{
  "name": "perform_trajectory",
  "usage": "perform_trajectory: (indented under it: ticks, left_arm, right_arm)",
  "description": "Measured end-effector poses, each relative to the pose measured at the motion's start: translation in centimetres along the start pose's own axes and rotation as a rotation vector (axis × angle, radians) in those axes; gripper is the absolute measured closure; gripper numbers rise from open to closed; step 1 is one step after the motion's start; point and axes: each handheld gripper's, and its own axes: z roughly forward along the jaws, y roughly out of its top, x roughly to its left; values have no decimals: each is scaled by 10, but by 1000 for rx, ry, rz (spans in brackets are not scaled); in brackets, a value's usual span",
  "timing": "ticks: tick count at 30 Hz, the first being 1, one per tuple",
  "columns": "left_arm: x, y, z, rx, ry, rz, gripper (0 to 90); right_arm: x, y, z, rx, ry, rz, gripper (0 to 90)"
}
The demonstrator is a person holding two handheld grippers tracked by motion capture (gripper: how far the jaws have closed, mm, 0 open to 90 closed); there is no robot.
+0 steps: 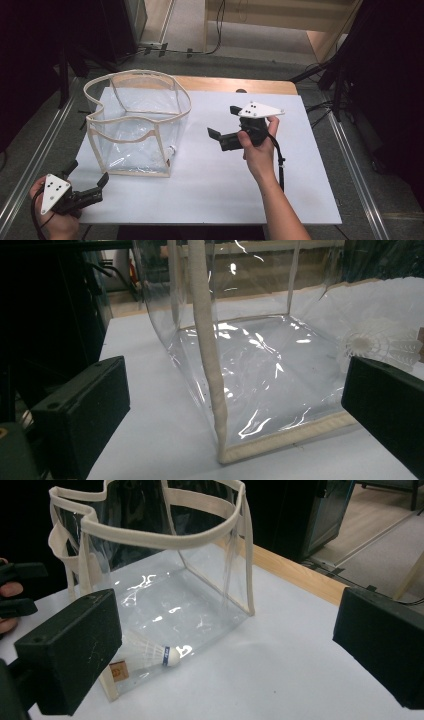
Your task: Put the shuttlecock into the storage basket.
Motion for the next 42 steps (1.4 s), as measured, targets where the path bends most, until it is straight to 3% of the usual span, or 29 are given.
perform_trajectory:
  ticks: [13, 42]
  left_arm:
    - [1, 0, 0, -3, -1, -2, 0]
    - [0, 0, 0, -3, 2, 3, 0]
  right_arm:
    - [-8, -37, -16, -10, -11, 26, 0]
    - [-30, -96, -77, -59, -72, 77, 0]
